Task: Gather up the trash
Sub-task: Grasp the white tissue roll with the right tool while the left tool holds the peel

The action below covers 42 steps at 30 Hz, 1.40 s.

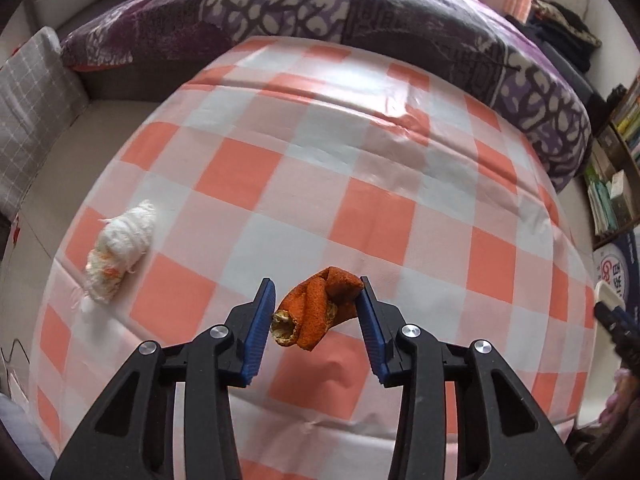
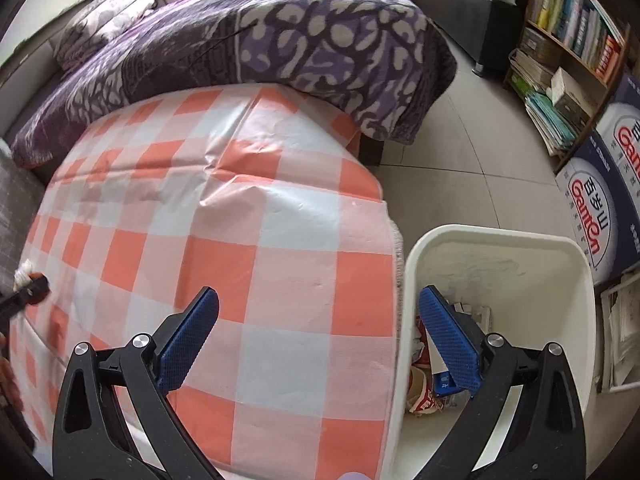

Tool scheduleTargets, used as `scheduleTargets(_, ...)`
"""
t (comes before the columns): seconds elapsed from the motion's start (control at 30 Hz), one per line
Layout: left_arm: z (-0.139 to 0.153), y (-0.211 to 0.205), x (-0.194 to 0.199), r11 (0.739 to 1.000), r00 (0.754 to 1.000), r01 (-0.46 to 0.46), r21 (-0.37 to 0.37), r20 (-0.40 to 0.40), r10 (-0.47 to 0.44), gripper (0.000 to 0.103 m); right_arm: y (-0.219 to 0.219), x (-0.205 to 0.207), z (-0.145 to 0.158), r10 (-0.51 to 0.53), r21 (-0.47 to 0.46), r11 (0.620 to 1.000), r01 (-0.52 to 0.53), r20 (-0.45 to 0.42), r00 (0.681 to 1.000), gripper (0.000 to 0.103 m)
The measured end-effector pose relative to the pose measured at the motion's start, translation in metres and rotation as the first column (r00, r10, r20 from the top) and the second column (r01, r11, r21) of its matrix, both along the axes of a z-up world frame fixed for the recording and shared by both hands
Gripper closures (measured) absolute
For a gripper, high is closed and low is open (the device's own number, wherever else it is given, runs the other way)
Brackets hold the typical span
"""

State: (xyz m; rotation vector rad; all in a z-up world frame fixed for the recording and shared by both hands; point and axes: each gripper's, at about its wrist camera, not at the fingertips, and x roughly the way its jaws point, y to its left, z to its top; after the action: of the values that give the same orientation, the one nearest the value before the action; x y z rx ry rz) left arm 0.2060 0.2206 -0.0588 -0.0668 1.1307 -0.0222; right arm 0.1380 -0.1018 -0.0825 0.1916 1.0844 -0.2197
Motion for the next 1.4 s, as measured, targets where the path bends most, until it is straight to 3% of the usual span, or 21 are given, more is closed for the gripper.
scheduleTargets(0.1,0.031,0.033,-0.01,0.996,0.994,-0.09,-0.003,0.065,0.09,0.062,0.04,0.014,-0.008,0.087,-0.017,0.996,-0.087,-0.028,0.996,0.007)
scheduleTargets(0.2,0.063,0.068,-0.022,0.983,0.973,-0.185,0.009,0.141,0.182,0.062,0.089,0.03,-0.009,0.145,0.037,0.989,-0.144,-0.02,0.989,0.007)
scheduleTargets(0.27,0.084,0.095,-0.03,0.966,0.95,-0.256,0.034,0.194,0.245,0.062,0.125,0.039,-0.006,0.181,0.086,0.98,-0.179,-0.01,0.983,0.007)
scheduleTargets(0.37,0.118,0.138,-0.046,0.919,0.891,-0.387,0.078,0.287,0.351,0.061,0.197,0.057,0.003,0.246,0.14,0.959,-0.246,0.012,0.969,0.007)
scheduleTargets(0.47,0.138,0.181,-0.061,0.868,0.827,-0.496,0.018,0.314,0.466,0.061,0.264,0.074,0.012,0.298,0.197,0.933,-0.301,0.048,0.953,0.007)
scheduleTargets(0.53,0.143,0.199,-0.069,0.844,0.798,-0.536,-0.025,0.31,0.517,0.061,0.301,0.082,0.016,0.33,0.22,0.916,-0.334,0.058,0.942,0.007)
scheduleTargets(0.7,0.14,0.216,-0.076,0.815,0.771,-0.571,-0.096,0.279,0.573,0.061,0.383,0.096,0.015,0.41,0.188,0.894,-0.408,0.027,0.912,0.007)
scheduleTargets(0.9,0.143,0.223,-0.08,0.807,0.759,-0.574,-0.135,0.281,0.587,0.061,0.419,0.1,-0.004,0.418,0.094,0.906,-0.413,-0.039,0.907,0.01)
scheduleTargets(0.97,0.143,0.225,-0.08,0.807,0.76,-0.572,-0.149,0.274,0.589,0.061,0.423,0.1,-0.01,0.452,0.074,0.891,-0.448,-0.055,0.89,0.029)
scheduleTargets(1.03,0.143,0.227,-0.082,0.804,0.758,-0.573,-0.157,0.271,0.593,0.061,0.424,0.097,-0.007,0.483,0.026,0.875,-0.483,-0.04,0.875,0.06)
scheduleTargets(1.13,0.145,0.229,-0.085,0.798,0.747,-0.584,-0.151,0.284,0.601,0.061,0.411,0.097,0.001,0.495,0.064,0.867,-0.494,-0.007,0.869,0.061)
scheduleTargets(1.4,0.152,0.221,-0.086,0.798,0.735,-0.579,-0.166,0.317,0.599,0.061,0.361,0.103,0.072,0.445,0.023,0.89,-0.456,0.174,0.878,0.061)
